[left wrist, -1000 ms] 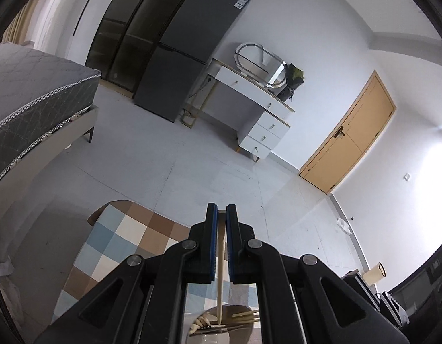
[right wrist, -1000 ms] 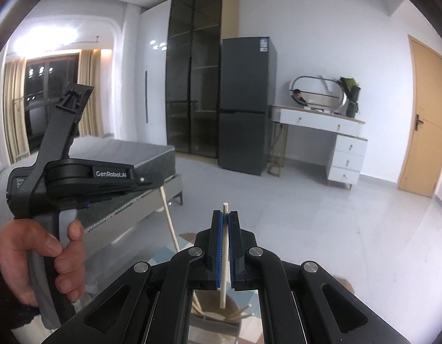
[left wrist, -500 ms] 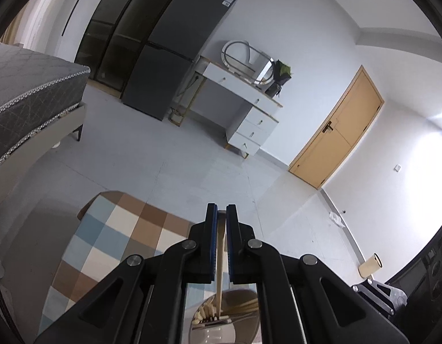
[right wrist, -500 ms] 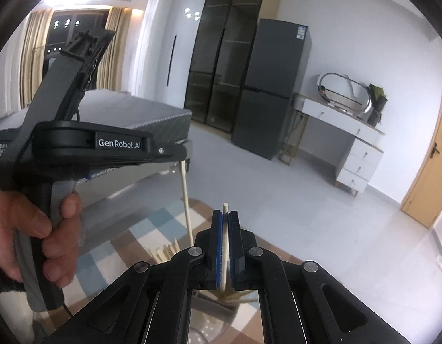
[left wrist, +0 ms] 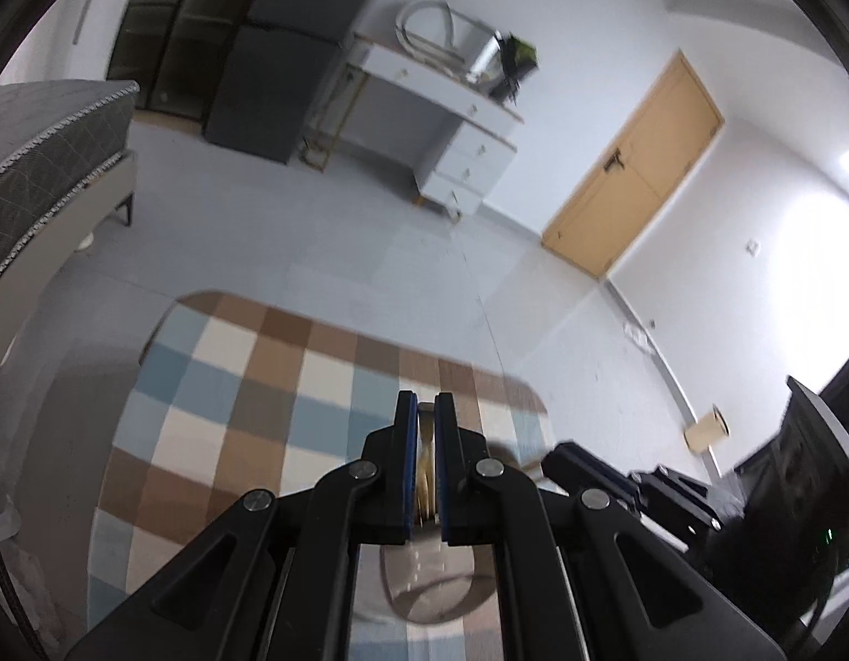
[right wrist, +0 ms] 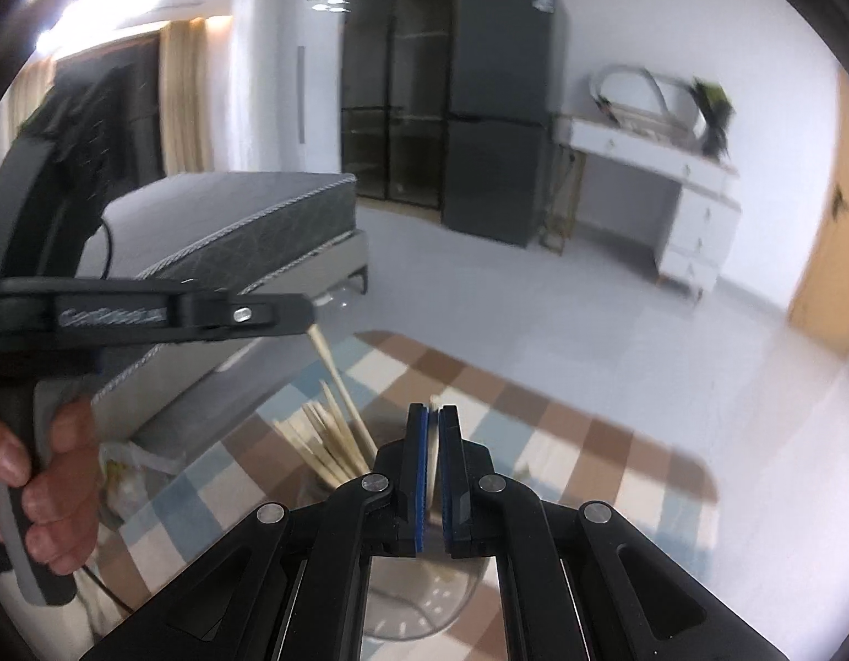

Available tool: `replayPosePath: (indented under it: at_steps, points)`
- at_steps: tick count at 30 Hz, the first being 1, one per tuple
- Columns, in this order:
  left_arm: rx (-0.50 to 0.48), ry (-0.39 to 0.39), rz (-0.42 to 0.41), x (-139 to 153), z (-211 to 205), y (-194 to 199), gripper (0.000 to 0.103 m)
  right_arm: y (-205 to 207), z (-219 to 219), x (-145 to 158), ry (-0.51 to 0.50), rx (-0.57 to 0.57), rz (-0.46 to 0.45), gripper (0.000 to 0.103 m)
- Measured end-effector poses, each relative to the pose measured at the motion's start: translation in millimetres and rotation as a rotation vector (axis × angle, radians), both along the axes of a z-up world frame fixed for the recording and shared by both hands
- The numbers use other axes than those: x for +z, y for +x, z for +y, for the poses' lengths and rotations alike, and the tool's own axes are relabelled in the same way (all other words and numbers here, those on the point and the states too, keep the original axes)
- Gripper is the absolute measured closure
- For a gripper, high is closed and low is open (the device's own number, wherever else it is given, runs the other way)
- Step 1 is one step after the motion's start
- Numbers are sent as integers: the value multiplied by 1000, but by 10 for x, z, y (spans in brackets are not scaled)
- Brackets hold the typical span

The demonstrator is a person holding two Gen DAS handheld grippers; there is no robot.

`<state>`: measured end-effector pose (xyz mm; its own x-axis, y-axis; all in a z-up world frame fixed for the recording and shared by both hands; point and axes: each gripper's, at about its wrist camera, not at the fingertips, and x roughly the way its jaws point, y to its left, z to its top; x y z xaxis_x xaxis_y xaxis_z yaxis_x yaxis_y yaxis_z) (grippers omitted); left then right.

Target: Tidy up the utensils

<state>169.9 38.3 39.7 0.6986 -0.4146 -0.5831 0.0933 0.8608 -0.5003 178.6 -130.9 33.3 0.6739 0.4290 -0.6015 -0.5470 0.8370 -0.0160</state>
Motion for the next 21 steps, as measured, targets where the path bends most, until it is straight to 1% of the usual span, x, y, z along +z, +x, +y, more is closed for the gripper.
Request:
replayPosePath:
  at_steps: [2, 3, 4, 6, 7, 8, 9, 10, 11, 12, 13, 15, 17, 19, 21]
  points:
    - [-58, 15, 52, -41, -85, 16, 102, -16, -100, -40, 41, -34, 28, 95]
    - [-72, 21, 69, -53, -107, 11, 101, -33, -143, -52, 55, -49, 38, 92]
    - [-84, 29, 96, -64, -132, 13, 101, -68, -197, -55, 74, -62, 46, 84]
    - [-78, 48, 115, -42, -138, -41, 101, -151, -304, -30, 108, -83, 52, 81]
    - [-72, 61, 113, -14, -137, -82, 99, -212, -364, -13, 125, -95, 52, 77]
    - [-65, 79, 110, 19, -137, -128, 96, -253, -402, 0, 138, -102, 50, 70]
    - [-59, 92, 102, 56, -139, -180, 88, -319, -465, 18, 160, -115, 49, 65]
    - [-53, 102, 90, 93, -136, -236, 78, -391, -535, 42, 193, -120, 47, 56]
    - [-48, 113, 78, 140, -142, -300, 72, -447, -558, 53, 215, -122, 43, 49]
    - [-44, 128, 66, 183, -150, -357, 60, -516, -613, 84, 235, -135, 34, 46]
    - [-38, 144, 54, 235, -162, -425, 51, -583, -654, 122, 247, -149, 27, 43]
    - [-26, 161, 34, 320, -174, -533, 48, -707, -692, 186, 275, -161, 18, 43]
    - [-14, 173, 23, 450, -193, -689, 41, -843, -730, 276, 297, -174, 0, 35]
    - [0, 180, 2, 559, -199, -826, 30, -989, -774, 375, 318, -187, -35, 29]
    - [18, 189, -22, 676, -207, -954, 26, -1159, -806, 523, 344, -194, -76, 23]
